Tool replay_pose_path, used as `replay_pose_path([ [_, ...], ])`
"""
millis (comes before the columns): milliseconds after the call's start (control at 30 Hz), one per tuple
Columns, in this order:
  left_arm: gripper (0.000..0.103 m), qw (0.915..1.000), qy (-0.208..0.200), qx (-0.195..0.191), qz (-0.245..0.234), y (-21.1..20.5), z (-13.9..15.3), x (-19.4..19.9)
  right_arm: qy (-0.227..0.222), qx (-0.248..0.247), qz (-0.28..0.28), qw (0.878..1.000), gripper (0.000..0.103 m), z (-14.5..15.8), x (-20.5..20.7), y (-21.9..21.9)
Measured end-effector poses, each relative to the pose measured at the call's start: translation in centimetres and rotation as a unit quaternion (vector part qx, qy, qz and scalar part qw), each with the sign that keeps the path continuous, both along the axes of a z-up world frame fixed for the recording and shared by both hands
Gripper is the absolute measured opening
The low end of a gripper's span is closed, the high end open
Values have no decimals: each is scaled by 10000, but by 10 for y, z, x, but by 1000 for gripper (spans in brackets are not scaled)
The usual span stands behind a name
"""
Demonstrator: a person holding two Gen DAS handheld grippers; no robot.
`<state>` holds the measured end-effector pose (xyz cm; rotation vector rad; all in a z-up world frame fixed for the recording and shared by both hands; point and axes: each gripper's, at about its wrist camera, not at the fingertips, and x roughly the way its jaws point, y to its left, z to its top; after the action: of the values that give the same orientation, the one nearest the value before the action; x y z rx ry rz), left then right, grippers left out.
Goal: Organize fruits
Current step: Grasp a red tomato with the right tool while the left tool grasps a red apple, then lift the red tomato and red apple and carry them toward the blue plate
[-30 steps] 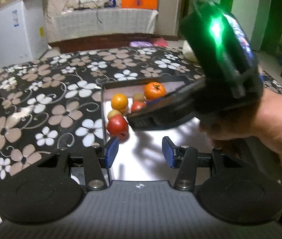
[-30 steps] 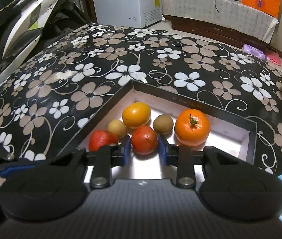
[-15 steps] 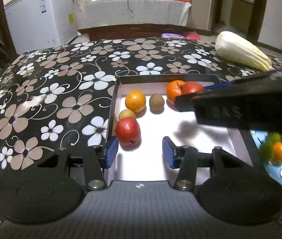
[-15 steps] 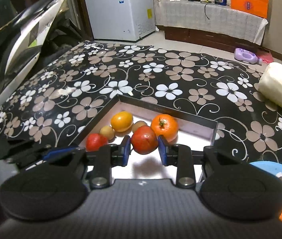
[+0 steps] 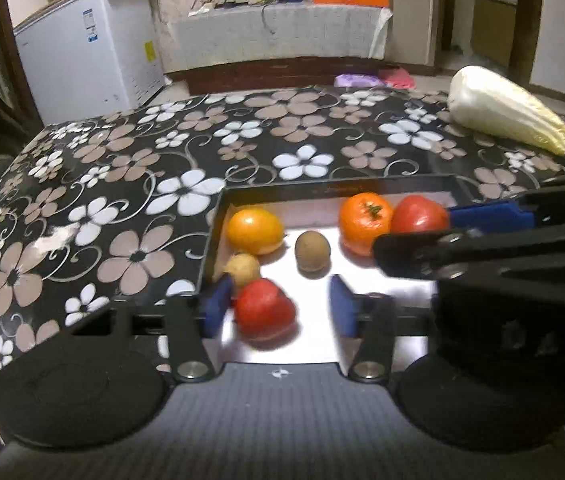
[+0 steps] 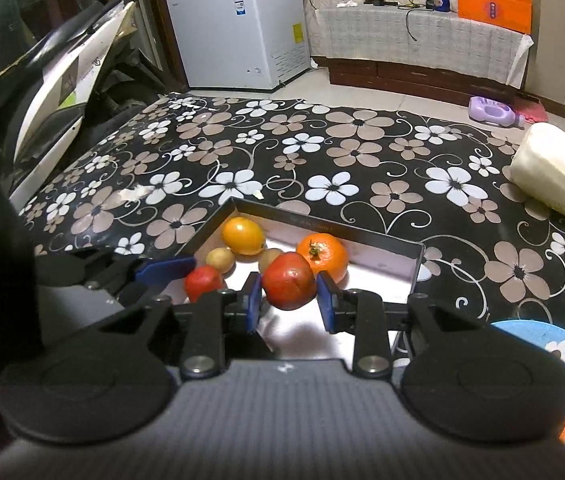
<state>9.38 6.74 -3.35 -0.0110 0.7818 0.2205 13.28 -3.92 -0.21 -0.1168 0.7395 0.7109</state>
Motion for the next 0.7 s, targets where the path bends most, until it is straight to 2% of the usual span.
replay_pose_path([
  [33,40,9999,75,-114,25,4,-2,2,3,6,-13,10000,33,0,0,-1],
  [100,40,9997,51,-222,-1,8,-2,2,9,25,-39,10000,33,1,1,-2],
  [233,40,9999,5,-156,-30,7,-2,-2,-2,48,-14,10000,33,2,-1,-2],
  [400,40,9993,-104,-337,-159,9,9,-13,-30,50,25,10000,33,4,-4,-3],
  [700,40,9982,-86,-435,-401,-11,21,-32,-44,94,25,9999,33,8,-8,-10],
])
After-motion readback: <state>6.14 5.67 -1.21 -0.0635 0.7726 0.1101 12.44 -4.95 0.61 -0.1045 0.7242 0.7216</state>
